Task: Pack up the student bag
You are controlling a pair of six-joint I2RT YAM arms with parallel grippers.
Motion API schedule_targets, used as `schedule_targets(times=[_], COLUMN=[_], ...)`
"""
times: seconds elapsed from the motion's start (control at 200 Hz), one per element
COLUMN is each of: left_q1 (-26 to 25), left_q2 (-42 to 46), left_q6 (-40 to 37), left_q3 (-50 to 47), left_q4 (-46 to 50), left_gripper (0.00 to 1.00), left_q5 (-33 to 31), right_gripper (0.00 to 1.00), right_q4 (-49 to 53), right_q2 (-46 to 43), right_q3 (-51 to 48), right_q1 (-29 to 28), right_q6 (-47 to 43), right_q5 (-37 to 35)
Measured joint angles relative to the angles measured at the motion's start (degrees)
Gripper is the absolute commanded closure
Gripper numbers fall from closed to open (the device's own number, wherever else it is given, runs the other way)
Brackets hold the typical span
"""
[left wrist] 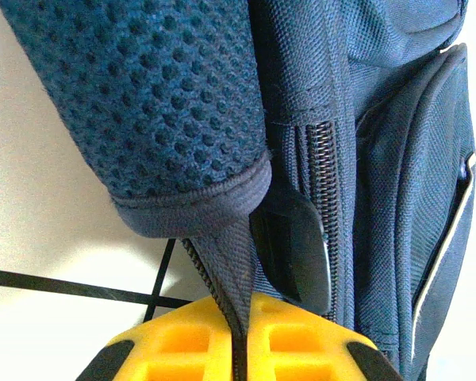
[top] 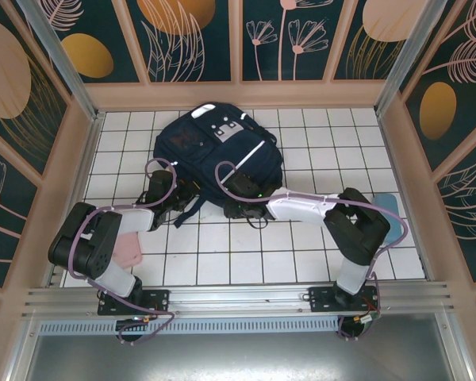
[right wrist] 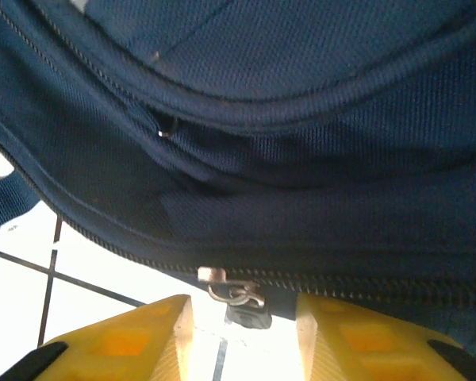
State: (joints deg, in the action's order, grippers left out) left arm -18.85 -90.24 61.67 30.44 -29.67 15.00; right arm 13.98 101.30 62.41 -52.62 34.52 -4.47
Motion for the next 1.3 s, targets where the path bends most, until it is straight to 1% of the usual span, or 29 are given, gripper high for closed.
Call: schedule_targets(times=[0.09, 0.15, 0.275, 0.39, 0.591, 0.726, 0.841, 0.971, 1.146, 1.236, 1.296], left_q1=[0.00, 0.00, 0.00, 0.00, 0.00, 0.39, 0.83, 0.87, 2.43, 2.60, 2.86], left_q2=[0.00, 0.00, 0.00, 0.00, 0.37, 0.37, 0.37, 0.39, 0.74, 0.74, 0.74], left_q6=[-0.13, -0.15, -0.17, -0.22, -0.87, -1.03, -1.07, -1.53, -2.56, -3.21, -3.93], left_q3=[0.00, 0.00, 0.00, 0.00, 0.00, 0.00, 0.00, 0.22, 1.31, 2.19, 2.95], left_q4=[0.07, 0.15, 0.31, 0.44, 1.49, 1.73, 1.88, 1.88, 3.69, 4.94, 6.01], left_gripper=[0.92, 0.92, 0.92, 0.93, 0.95, 0.96, 0.97, 0.98, 0.98, 0.98, 0.98], left_q5=[0.00, -0.02, -0.07, -0.26, -0.68, -0.04, 1.07, 1.95, 1.49, 1.51, 1.46], right_gripper=[0.76, 0.80, 0.91, 0.96, 1.00, 1.00, 1.00, 1.00, 1.00, 1.00, 1.00], right_q4=[-0.57, -0.61, -0.94, -0.90, 0.39, 4.90, 7.74, 8.76, 11.43, 12.07, 12.61], right_q2=[0.66, 1.05, 1.22, 1.22, 1.18, 1.14, -0.26, -4.11, -6.01, -6.14, -6.71], right_q3=[0.52, 0.87, 0.94, 0.96, 0.98, 2.08, 2.05, 0.98, 0.44, 0.44, 0.44], right_q1=[0.00, 0.00, 0.00, -0.07, -0.42, 0.15, 2.43, 5.97, 11.39, 11.76, 11.04], right_q6=[0.24, 0.26, -0.90, -1.64, -3.19, -7.10, -10.91, -14.49, -16.50, -16.72, -17.16], right_q5=[-1.09, -2.08, -3.41, -4.13, -6.03, -8.37, -9.03, -8.37, -9.84, -9.53, -8.85])
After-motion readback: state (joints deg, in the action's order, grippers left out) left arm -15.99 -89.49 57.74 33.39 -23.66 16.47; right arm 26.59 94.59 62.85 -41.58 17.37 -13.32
